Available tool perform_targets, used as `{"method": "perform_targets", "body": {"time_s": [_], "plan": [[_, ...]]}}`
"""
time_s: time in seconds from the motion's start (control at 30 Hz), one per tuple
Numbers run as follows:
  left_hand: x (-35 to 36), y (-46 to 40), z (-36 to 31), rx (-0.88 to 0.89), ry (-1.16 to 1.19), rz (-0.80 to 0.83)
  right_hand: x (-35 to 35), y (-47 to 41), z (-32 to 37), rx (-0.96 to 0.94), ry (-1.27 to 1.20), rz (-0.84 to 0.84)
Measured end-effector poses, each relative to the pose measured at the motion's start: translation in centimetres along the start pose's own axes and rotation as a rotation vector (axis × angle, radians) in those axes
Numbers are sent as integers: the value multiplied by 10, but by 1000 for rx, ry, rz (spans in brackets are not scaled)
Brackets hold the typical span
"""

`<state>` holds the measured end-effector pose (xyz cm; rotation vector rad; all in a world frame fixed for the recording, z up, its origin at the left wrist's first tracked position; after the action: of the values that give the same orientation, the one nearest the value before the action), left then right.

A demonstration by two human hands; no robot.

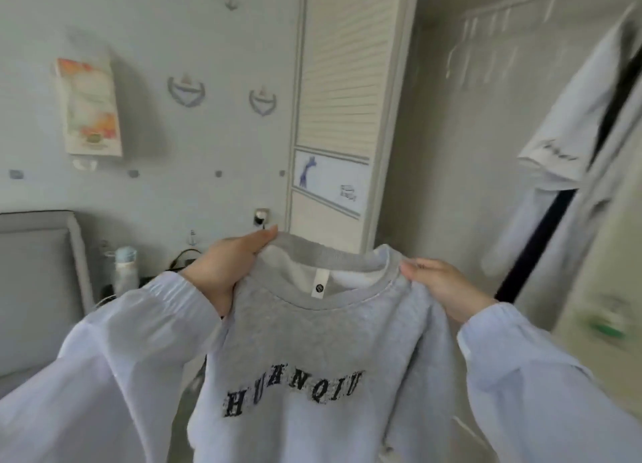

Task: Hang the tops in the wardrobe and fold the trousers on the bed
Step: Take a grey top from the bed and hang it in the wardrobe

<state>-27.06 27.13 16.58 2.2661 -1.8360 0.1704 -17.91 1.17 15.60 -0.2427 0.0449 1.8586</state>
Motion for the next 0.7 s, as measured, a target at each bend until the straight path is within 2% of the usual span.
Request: {"method": "perform_targets", "body": {"time_s": [0.1,0.2,0.27,0.3,0.37,0.43,0.5,0.63,0.7], "plan": [[117,-46,0,5,-47,194,-68,-4,11,-50,208,-34],[223,-73,5,-45,-119,434,-99,-16,2,-5,618,38],[273,-88,3,-35,-168,600,-130,-34,-7,5,687,-33],[289,-101,0,-7,-200,649,-149,-44,-10,29,636,-98],[302,-142,-9,137,-343,590,-189,-68,-19,136,447,-243],[302,-196,-20,378,-665,349,-216,-96,-28,216,200,-367],[304,-238,-25,524,-931,174,-225,-127,-29,219,-63,-444],[305,-317,-16,516,-1095,39,-232,-184,-5,116,-293,-520],[308,-351,-12,424,-1048,111,-246,-208,12,26,-289,-594]]}}
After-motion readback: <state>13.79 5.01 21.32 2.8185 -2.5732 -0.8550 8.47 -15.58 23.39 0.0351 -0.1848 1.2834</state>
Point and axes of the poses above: each hand's wrist, its own y-axis away from the middle knuckle, its own x-axis out of the palm, z = x × y, the point moved 9 cm from there along -y, towards the middle knuckle, and after that the axes turned 1 degree about y, right-handed, at the moved point
